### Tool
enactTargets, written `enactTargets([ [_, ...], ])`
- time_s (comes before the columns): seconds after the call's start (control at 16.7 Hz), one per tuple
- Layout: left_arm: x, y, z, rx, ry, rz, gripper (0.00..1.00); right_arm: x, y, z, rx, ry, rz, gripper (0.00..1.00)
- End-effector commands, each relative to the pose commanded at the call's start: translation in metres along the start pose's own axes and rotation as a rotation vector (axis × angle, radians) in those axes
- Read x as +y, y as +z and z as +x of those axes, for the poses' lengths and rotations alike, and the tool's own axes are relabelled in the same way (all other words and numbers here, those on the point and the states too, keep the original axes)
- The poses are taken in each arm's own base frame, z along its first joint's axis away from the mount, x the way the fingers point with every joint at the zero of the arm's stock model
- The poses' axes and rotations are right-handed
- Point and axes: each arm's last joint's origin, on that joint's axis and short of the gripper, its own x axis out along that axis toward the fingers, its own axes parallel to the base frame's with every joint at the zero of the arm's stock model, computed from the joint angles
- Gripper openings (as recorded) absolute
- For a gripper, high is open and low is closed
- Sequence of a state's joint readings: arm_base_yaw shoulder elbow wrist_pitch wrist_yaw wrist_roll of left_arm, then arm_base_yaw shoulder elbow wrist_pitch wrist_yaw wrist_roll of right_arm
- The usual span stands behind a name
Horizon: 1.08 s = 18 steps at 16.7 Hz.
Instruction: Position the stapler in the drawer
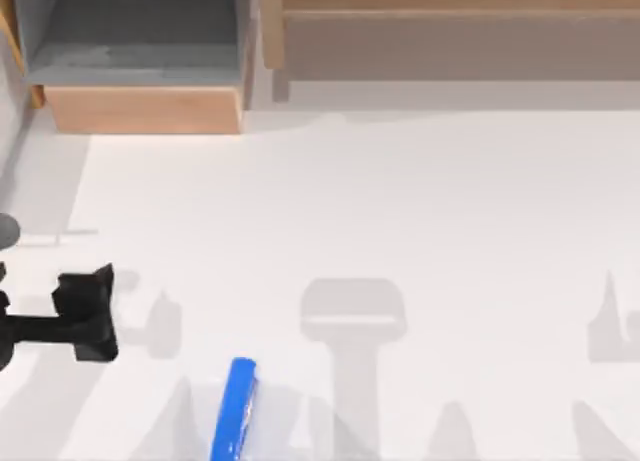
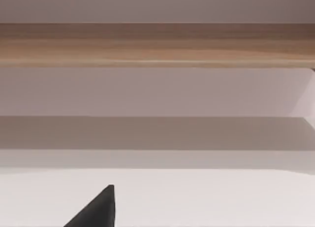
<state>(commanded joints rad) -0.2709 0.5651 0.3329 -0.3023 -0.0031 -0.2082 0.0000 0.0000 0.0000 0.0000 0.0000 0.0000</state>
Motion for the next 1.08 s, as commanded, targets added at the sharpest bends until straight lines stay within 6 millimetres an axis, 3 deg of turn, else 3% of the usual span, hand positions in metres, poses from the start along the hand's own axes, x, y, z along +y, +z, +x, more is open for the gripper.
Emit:
enactTargets([
  [0.3, -0.043, 0.02, 0.035, 0.425, -0.031, -0.015, 1.0, 0.0, 0.0, 0.0, 0.0, 0.0, 0.0, 1.0],
  [0.6, -0.095, 0.015, 0.075, 0.784, 0.04, 0.036, 1.0, 0.0, 0.0, 0.0, 0.0, 0.0, 0.0, 1.0],
  [0.84, -0.127, -0.001, 0.097, 0.96, 0.12, 0.091, 1.0, 0.0, 0.0, 0.0, 0.0, 0.0, 0.0, 1.0],
  [1.08, -0.138, -0.008, 0.104, 1.014, 0.152, 0.113, 1.0, 0.0, 0.0, 0.0, 0.0, 0.0, 0.0, 1.0],
])
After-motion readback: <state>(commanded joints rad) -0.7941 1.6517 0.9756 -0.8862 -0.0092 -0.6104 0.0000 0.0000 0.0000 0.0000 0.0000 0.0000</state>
